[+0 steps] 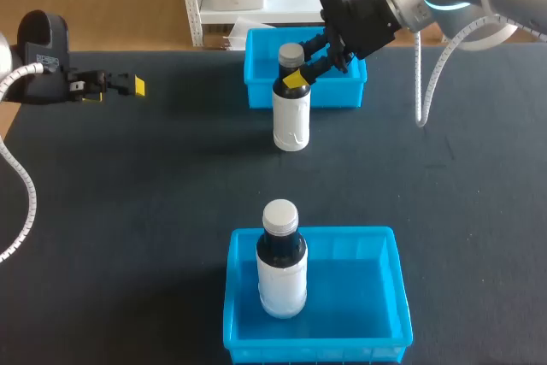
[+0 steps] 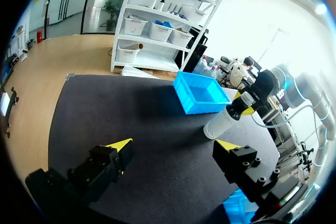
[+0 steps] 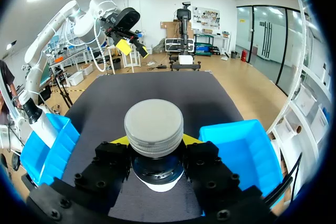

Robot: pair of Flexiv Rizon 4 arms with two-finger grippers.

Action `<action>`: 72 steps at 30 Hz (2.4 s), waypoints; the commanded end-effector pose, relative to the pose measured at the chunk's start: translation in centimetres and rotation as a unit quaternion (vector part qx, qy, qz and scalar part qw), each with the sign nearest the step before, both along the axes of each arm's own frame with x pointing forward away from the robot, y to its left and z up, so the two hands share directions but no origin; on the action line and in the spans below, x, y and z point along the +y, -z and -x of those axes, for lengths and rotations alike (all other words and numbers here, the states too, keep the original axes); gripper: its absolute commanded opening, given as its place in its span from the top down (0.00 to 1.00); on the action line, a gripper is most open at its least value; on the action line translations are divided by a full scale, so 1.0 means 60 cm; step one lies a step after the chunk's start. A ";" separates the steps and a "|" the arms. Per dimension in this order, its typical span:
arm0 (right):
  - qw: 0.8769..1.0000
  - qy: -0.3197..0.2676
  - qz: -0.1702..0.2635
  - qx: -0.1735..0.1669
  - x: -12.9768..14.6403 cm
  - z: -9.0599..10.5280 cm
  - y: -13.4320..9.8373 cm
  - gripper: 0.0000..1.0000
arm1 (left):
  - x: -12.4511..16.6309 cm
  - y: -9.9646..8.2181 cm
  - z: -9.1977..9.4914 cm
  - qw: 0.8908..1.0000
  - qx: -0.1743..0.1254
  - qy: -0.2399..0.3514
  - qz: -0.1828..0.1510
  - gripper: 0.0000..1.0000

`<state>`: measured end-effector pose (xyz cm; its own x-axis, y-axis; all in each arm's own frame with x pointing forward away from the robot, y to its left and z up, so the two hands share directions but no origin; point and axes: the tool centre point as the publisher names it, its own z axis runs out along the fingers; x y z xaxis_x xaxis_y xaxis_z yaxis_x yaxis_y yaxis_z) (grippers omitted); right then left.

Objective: Pick up the bottle, and place it in the far bin if it is heavy, or in the near bin if it is light.

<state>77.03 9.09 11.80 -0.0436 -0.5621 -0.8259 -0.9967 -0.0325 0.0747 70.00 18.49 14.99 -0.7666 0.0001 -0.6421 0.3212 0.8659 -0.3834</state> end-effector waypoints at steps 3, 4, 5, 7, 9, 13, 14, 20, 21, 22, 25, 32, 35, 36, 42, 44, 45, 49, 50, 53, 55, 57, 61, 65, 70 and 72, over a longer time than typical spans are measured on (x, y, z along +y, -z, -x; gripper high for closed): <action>1.000 0.003 -0.002 -0.006 -0.006 0.006 -0.009 1.00 | 0.000 0.000 0.000 1.000 0.000 0.000 0.000 0.00; 1.000 0.004 -0.001 -0.007 -0.007 0.006 -0.011 1.00 | 0.000 0.000 0.000 1.000 0.000 0.000 0.000 0.00; 1.000 0.004 -0.001 -0.008 -0.008 0.006 -0.014 1.00 | 0.000 0.000 0.000 1.000 0.000 0.000 0.000 0.00; 1.000 0.006 -0.001 -0.011 -0.011 0.006 -0.023 1.00 | 0.000 0.000 0.000 1.000 0.000 0.000 0.000 0.00; 1.000 0.007 0.000 -0.014 -0.014 0.008 -0.030 1.00 | 0.000 0.000 0.000 1.000 0.000 0.000 0.000 0.00; 1.000 0.010 0.002 -0.023 -0.021 0.012 -0.052 1.00 | 0.000 0.000 0.000 1.000 0.000 0.000 0.000 0.00; 1.000 0.011 0.002 -0.024 -0.024 0.013 -0.056 1.00 | 0.000 0.000 0.000 1.000 0.000 0.000 0.000 0.00; 0.999 0.022 0.007 -0.031 -0.049 0.026 -0.082 1.00 | 0.000 0.000 0.000 1.000 0.000 0.000 0.000 0.00; 0.999 0.024 0.008 -0.031 -0.054 0.028 -0.085 1.00 | 0.000 0.000 0.000 1.000 0.000 0.000 0.000 0.00; 0.999 0.026 0.009 -0.032 -0.059 0.029 -0.088 1.00 | 0.000 0.000 0.000 1.000 0.000 0.000 0.000 0.00; 0.999 0.033 0.009 -0.032 -0.075 0.035 -0.097 1.00 | 0.000 0.000 0.000 1.000 0.000 0.000 0.000 0.00; 0.998 0.056 0.011 -0.038 -0.121 0.045 -0.118 1.00 | 0.000 0.000 0.000 1.000 0.000 0.000 0.000 0.00; 0.997 0.067 0.014 -0.040 -0.139 0.049 -0.126 1.00 | 0.000 0.000 0.000 1.000 0.000 0.000 0.000 0.00; 0.997 0.069 0.015 -0.041 -0.143 0.050 -0.127 1.00 | 0.000 0.000 0.000 1.000 0.000 0.000 0.000 0.00; 0.995 0.091 0.024 -0.045 -0.177 0.056 -0.135 1.00 | 0.000 0.000 0.000 1.000 0.000 0.000 0.000 0.00; 0.994 0.098 0.025 -0.043 -0.188 0.057 -0.136 1.00 | 0.000 0.000 0.000 1.000 0.000 0.000 0.000 0.00; 0.994 0.101 0.026 -0.043 -0.193 0.057 -0.137 1.00 | 0.000 0.000 0.000 1.000 0.000 0.000 0.000 0.00; 0.992 0.114 0.027 -0.044 -0.211 0.054 -0.142 1.00 | 0.000 0.000 0.000 1.000 0.000 0.000 0.000 0.00; 0.992 0.117 0.027 -0.044 -0.215 0.053 -0.144 1.00 | 0.000 0.000 0.000 1.000 0.000 0.000 0.000 0.00; 0.991 0.125 0.028 -0.044 -0.226 0.049 -0.146 1.00 | 0.000 0.000 0.000 1.000 0.000 0.000 0.000 0.00; 0.990 0.131 0.032 -0.043 -0.233 0.045 -0.147 1.00 | 0.000 0.000 0.000 1.000 0.000 0.000 0.000 0.00; 0.989 0.139 0.034 -0.043 -0.241 0.039 -0.149 1.00 | 0.000 0.000 0.000 1.000 0.000 0.000 0.000 0.00; 0.987 0.149 0.036 -0.040 -0.251 0.024 -0.149 1.00 | 0.000 0.000 0.000 1.000 0.000 0.000 0.000 0.00; 0.986 0.155 0.042 -0.041 -0.254 0.004 -0.151 1.00 | 0.000 0.000 0.000 1.000 0.000 0.000 0.000 0.00; 0.987 0.150 0.040 -0.049 -0.244 -0.031 -0.164 1.00 | 0.000 0.000 0.000 1.000 0.000 0.000 0.000 0.00; 0.988 0.144 0.031 -0.052 -0.237 -0.048 -0.171 1.00 | 0.000 0.000 0.000 1.000 0.000 0.000 0.000 0.00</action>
<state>77.91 -5.77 21.76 -0.1316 -0.5927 -0.7946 -0.9573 0.2841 -0.0534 70.00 18.49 14.99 -0.7666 0.0001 -0.6421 0.3212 0.8659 -0.3834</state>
